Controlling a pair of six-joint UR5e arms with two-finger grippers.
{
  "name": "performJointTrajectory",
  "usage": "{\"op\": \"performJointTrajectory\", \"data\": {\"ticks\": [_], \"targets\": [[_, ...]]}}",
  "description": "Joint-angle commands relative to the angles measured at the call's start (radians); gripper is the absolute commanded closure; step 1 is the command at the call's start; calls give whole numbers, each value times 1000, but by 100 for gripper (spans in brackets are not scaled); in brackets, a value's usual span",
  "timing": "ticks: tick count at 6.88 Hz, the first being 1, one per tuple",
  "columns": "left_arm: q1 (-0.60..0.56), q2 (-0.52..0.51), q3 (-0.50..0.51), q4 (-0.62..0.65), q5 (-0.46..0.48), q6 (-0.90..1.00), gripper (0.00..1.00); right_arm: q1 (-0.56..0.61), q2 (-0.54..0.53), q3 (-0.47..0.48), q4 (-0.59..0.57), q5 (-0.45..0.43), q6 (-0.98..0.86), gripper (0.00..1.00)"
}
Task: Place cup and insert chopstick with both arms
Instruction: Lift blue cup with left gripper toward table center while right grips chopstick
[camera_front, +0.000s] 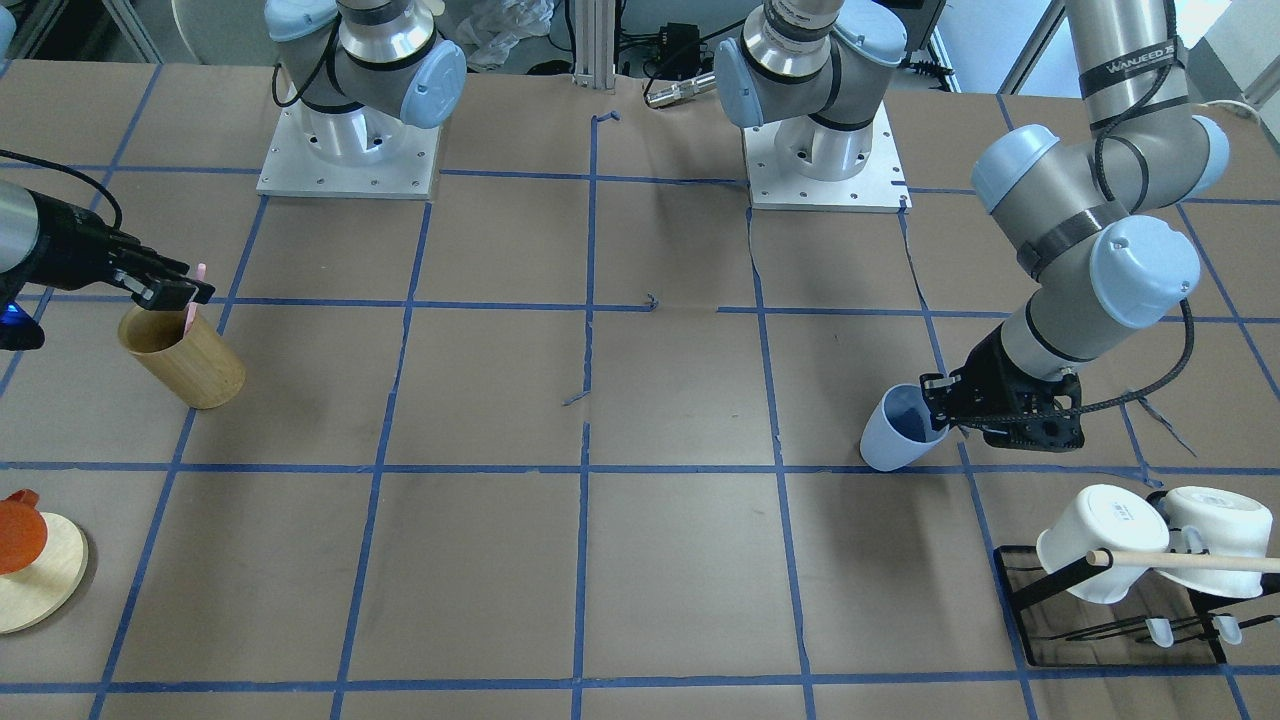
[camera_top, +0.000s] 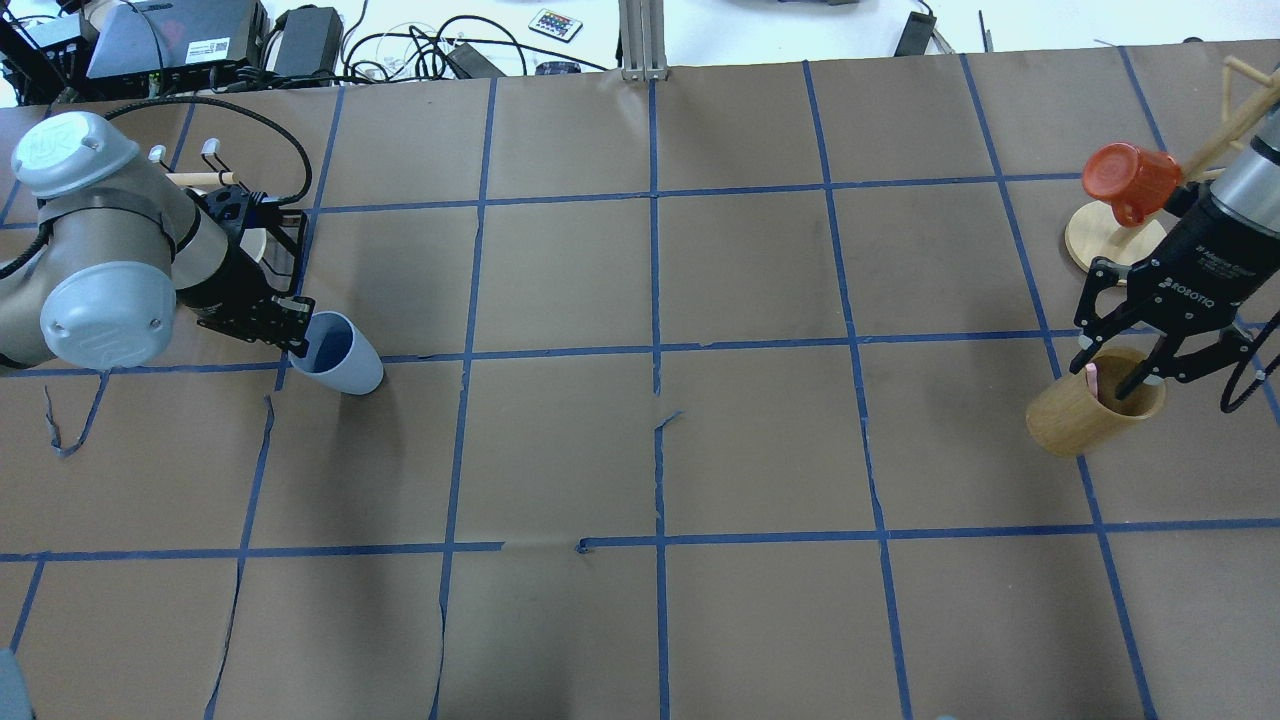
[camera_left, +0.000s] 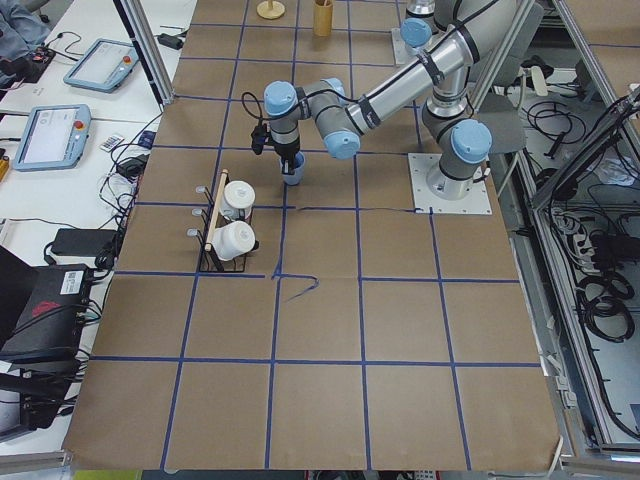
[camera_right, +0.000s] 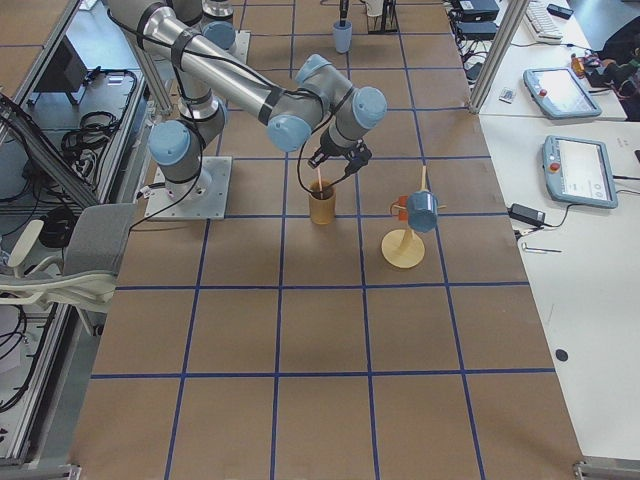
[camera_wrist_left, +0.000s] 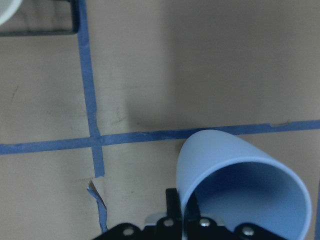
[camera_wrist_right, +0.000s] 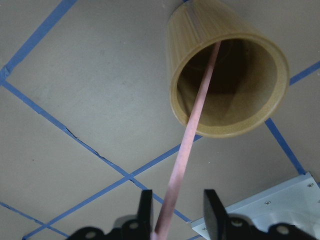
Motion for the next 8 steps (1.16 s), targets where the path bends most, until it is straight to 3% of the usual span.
{"op": "performJointTrajectory", "data": {"ticks": [1,3,4,6,8], "targets": [[-83,53,32,-65,-116,-65,100,-1,0,2,-1,29,4,61],[-327,55,142,-110,-64,-370,100,-1,0,3,-1,50,18,62],[-448,37,152,-83,-65,-535,100,-1,0,2,-1,49,18,67],[-564,-15,149,2,-65,-757,100,-1,0,-4,2,40,20,96],[-671,-80,150,125,-32,-856,100,-2,-8,-54,60,36,26,100]]}}
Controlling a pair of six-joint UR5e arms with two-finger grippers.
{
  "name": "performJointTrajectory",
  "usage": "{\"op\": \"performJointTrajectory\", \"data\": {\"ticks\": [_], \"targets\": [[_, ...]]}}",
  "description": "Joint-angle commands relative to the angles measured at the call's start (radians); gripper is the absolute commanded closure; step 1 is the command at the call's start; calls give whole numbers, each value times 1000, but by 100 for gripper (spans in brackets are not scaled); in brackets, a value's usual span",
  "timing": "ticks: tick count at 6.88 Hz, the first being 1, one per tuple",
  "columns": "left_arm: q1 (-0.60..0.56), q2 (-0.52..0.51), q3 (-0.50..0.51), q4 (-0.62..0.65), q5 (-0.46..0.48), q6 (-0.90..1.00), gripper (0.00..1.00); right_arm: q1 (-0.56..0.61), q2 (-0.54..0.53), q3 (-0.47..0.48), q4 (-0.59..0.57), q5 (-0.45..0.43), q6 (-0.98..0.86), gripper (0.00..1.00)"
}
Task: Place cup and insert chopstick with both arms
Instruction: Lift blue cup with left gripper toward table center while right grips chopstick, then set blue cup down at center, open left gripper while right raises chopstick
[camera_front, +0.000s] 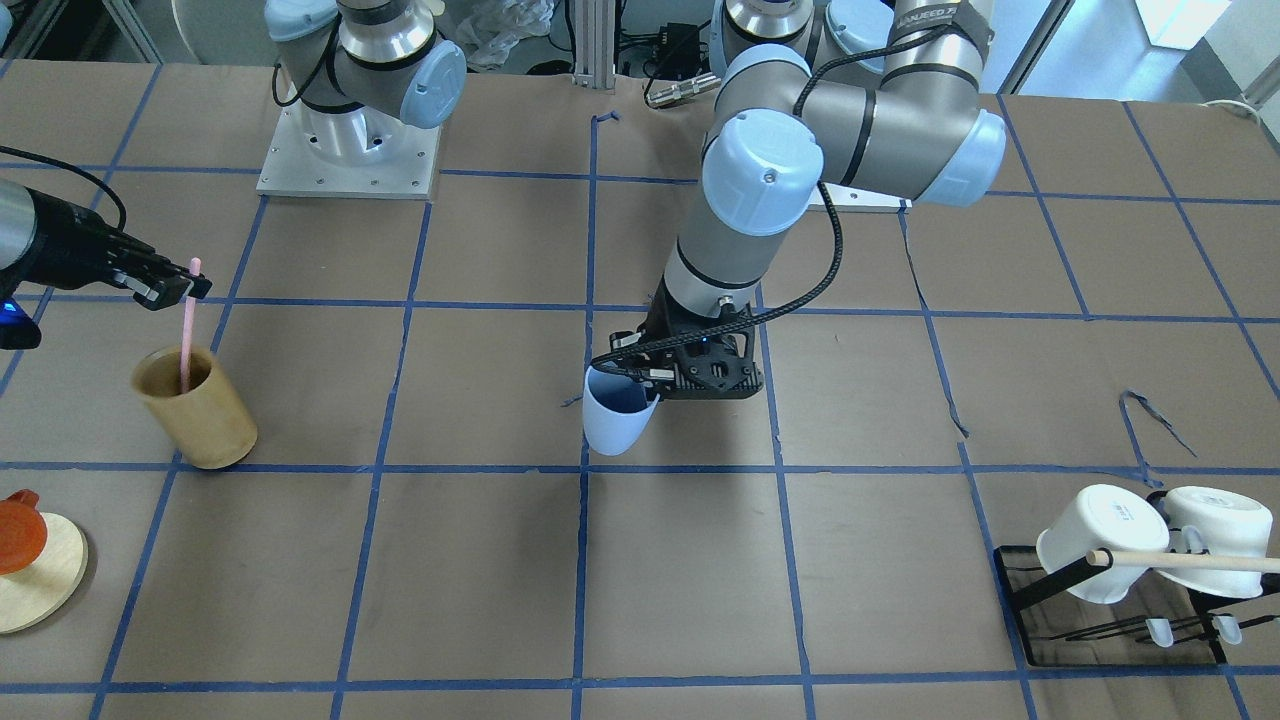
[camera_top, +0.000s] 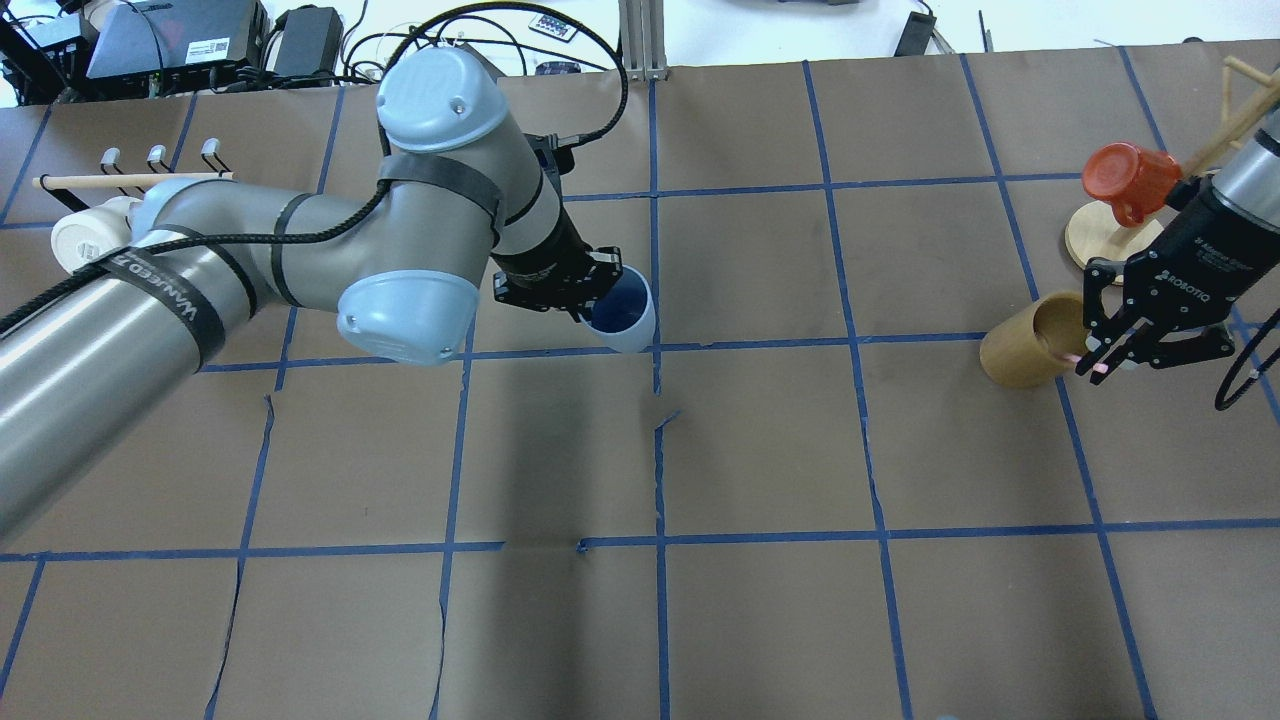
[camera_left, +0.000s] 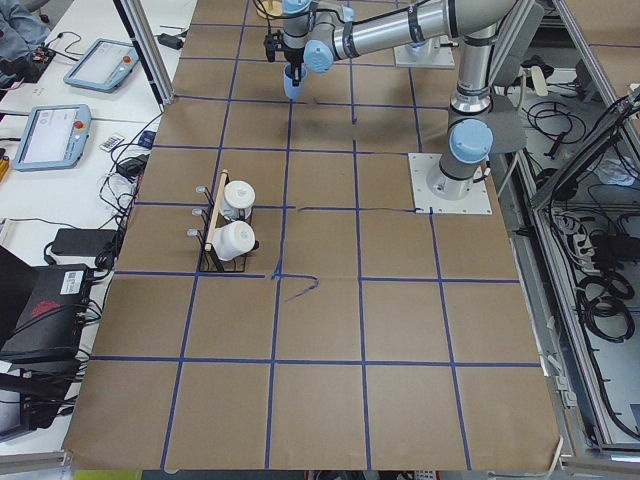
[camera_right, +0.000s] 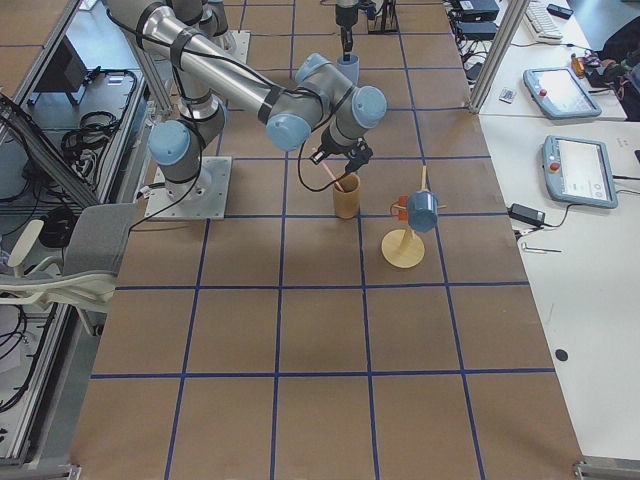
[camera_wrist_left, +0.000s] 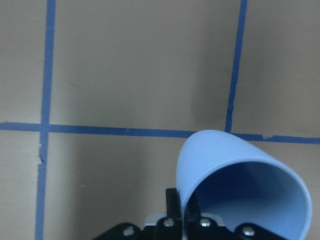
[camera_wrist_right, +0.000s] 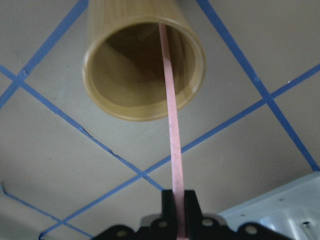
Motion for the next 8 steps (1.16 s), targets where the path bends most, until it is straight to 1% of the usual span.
{"op": "performJointTrajectory", "data": {"ticks": [1,2,3,4,5,6,7,8], "targets": [[-114,-72,1,126,106,-118,100,-4,-2,-81,103,-3,5,100],[-141,-92,3,145,128,-129,100,-4,-1,-97,123,-5,5,100],[-149,-103,3,157,129,-142,100,-9,2,-99,123,-5,3,100],[-152,-107,3,159,129,-146,91,-10,4,-99,122,-6,5,100],[-152,-107,3,160,129,-156,20,-12,4,-99,132,-9,6,100],[-154,-106,4,159,126,-207,5,-14,4,-99,157,-9,6,100],[-152,-104,13,160,120,-206,0,-33,4,-99,180,-9,6,100],[-148,-91,62,150,115,-200,0,-56,2,-99,206,-9,6,100]]}}
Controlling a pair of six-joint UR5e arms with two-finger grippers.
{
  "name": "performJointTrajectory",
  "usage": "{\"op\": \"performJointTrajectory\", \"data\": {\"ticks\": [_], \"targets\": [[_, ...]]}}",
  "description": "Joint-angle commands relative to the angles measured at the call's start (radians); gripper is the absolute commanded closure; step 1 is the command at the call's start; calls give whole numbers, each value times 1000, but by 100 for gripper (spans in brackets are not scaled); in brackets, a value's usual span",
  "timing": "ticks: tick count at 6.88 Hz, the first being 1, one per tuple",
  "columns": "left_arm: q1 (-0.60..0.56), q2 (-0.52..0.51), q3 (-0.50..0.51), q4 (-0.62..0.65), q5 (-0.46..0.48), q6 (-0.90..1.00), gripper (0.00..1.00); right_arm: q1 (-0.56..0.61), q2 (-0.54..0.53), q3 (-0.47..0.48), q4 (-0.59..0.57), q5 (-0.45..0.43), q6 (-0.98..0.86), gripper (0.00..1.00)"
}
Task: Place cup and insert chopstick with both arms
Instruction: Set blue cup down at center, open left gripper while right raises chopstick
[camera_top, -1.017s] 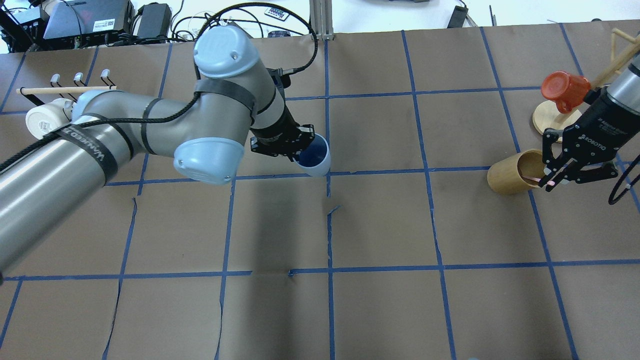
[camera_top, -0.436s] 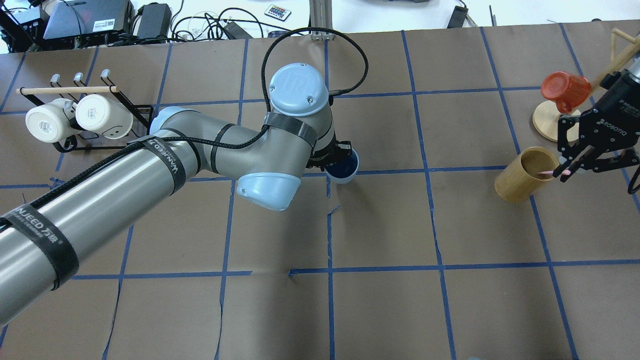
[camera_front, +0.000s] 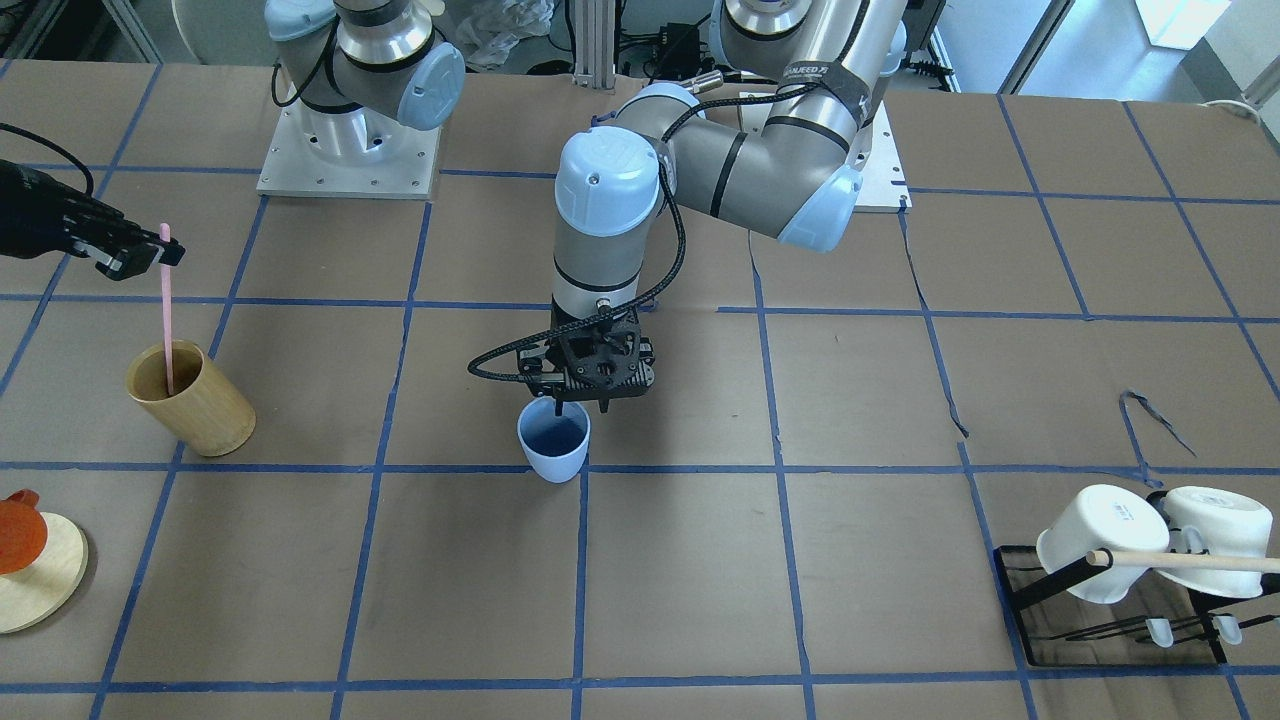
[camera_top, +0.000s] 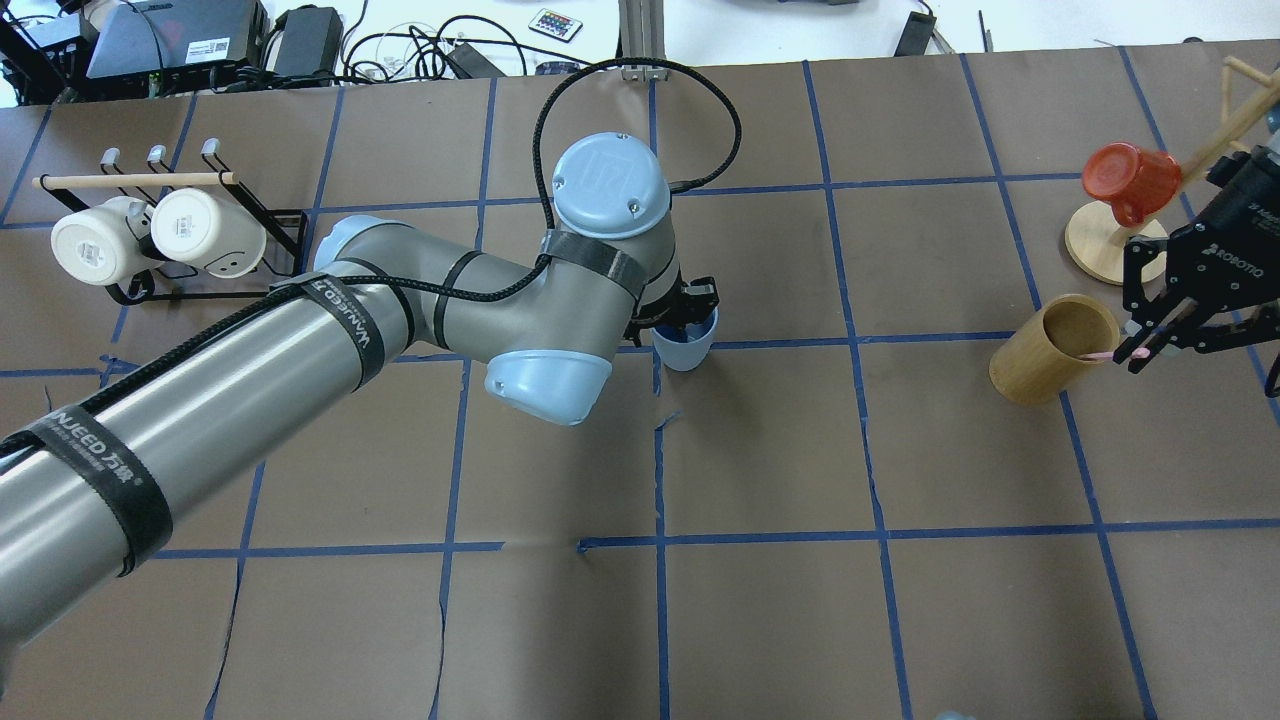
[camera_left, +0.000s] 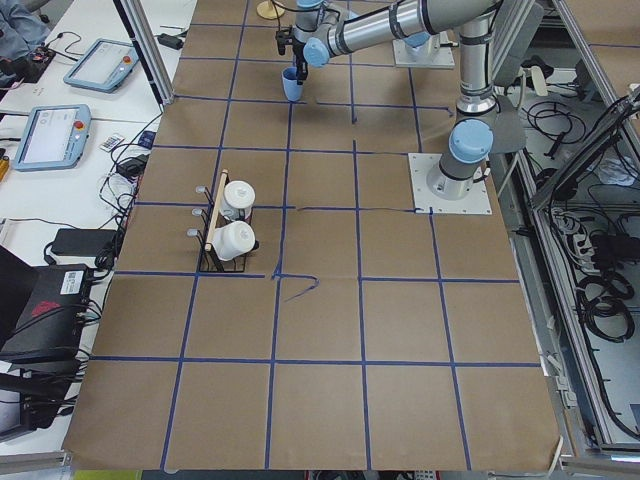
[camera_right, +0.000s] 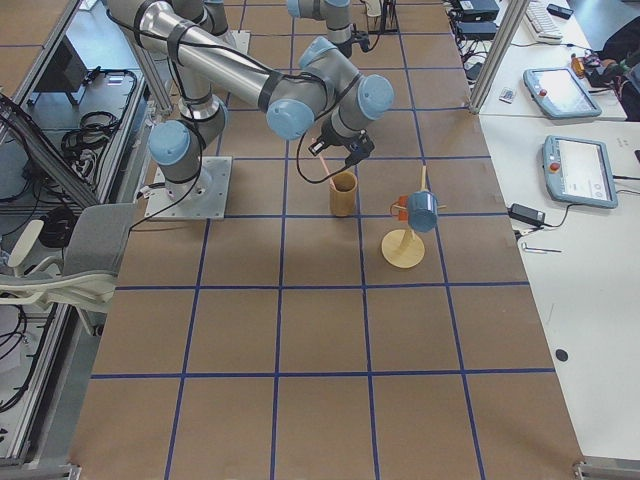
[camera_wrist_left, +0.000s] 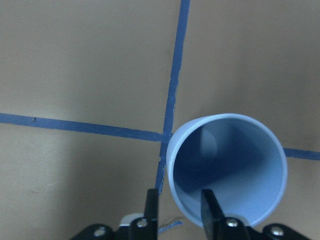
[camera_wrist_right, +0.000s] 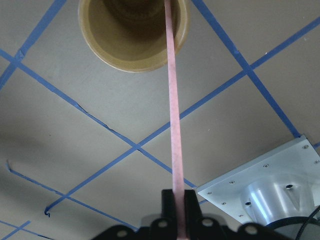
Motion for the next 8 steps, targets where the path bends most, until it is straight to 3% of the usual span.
{"op": "performJointTrajectory", "data": {"ticks": [1,3,4,6,8], "targets": [[23,40,98,-94,-1,20,0,-42,-1,0,50,0,0,100],[178,127,185,-329,-1,303,0,-47,-1,-9,62,1,52,100],[238,162,176,-371,2,420,0,-47,-1,-20,64,4,84,100],[330,193,176,-373,-1,581,0,-47,5,-51,61,10,84,100],[343,200,176,-385,-1,593,0,-42,22,-101,64,17,81,100]]}}
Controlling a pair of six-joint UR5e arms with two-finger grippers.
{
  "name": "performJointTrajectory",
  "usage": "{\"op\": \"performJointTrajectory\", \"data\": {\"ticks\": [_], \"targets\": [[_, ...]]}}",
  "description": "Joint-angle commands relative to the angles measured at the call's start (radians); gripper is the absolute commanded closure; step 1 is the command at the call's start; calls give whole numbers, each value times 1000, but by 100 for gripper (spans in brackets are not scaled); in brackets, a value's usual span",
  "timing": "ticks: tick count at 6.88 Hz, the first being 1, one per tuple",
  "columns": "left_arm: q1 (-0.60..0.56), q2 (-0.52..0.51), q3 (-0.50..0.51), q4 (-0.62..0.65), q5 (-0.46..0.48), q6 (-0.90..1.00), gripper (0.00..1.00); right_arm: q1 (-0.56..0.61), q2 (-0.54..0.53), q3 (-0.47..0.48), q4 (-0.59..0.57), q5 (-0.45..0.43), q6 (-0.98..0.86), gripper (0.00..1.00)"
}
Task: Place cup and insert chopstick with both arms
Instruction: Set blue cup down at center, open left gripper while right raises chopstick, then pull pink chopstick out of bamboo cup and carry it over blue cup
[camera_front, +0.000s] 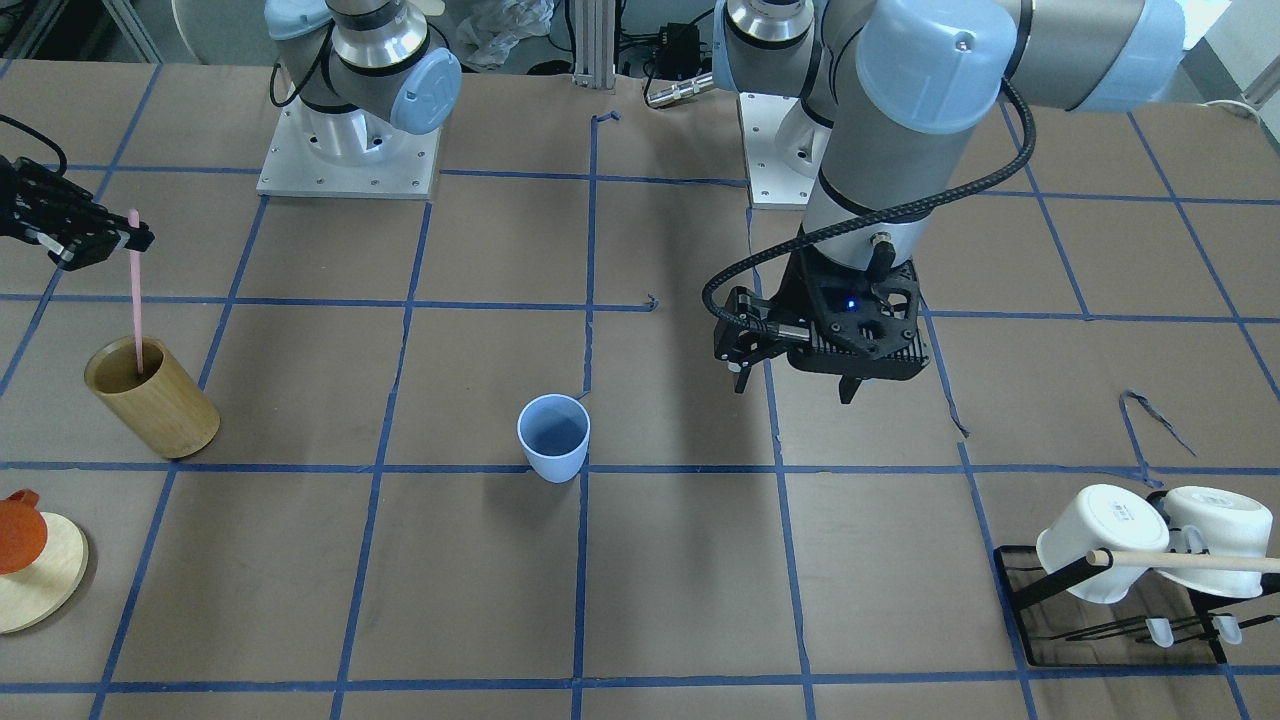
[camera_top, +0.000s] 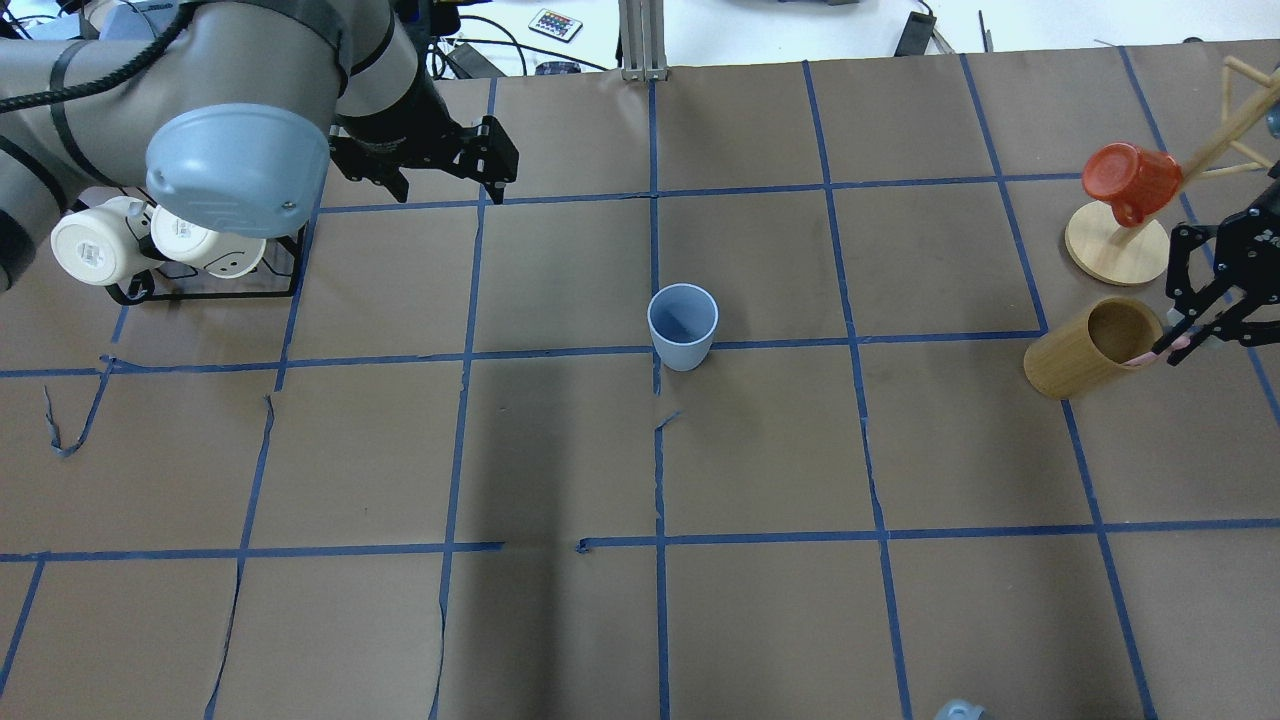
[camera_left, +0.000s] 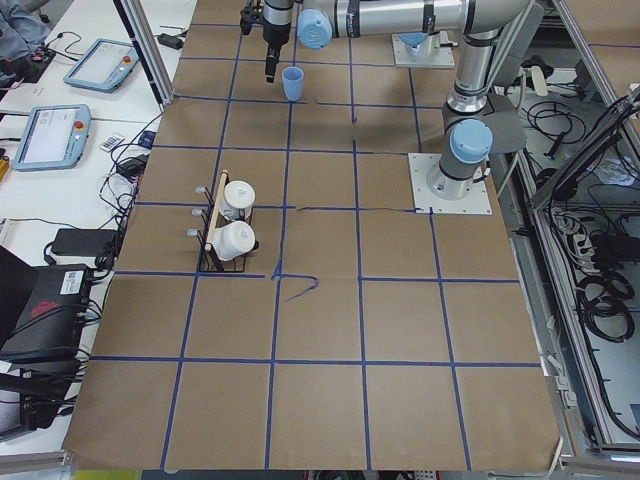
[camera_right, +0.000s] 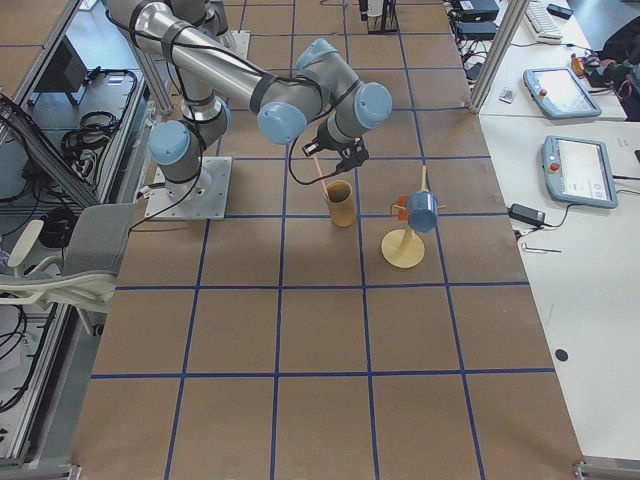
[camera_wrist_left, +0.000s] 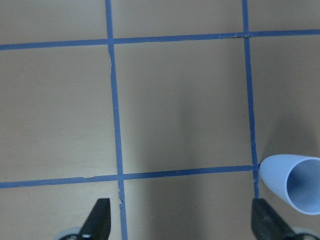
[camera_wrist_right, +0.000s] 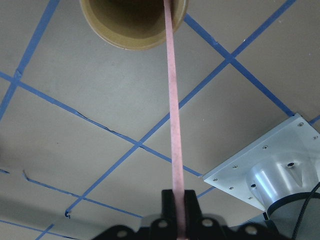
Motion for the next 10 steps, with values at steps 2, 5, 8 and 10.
{"op": "performJointTrajectory", "data": {"ticks": [2,5,8,10], "targets": [[20,6,10,-5,0,20,0,26,4,-88,37,25,-5,100],[20,7,22,-5,1,20,0,139,0,-247,215,187,106,100],[29,17,17,-46,9,20,0,338,9,-307,246,569,298,100],[27,15,17,-45,7,20,0,411,44,-288,210,744,299,100]]}}
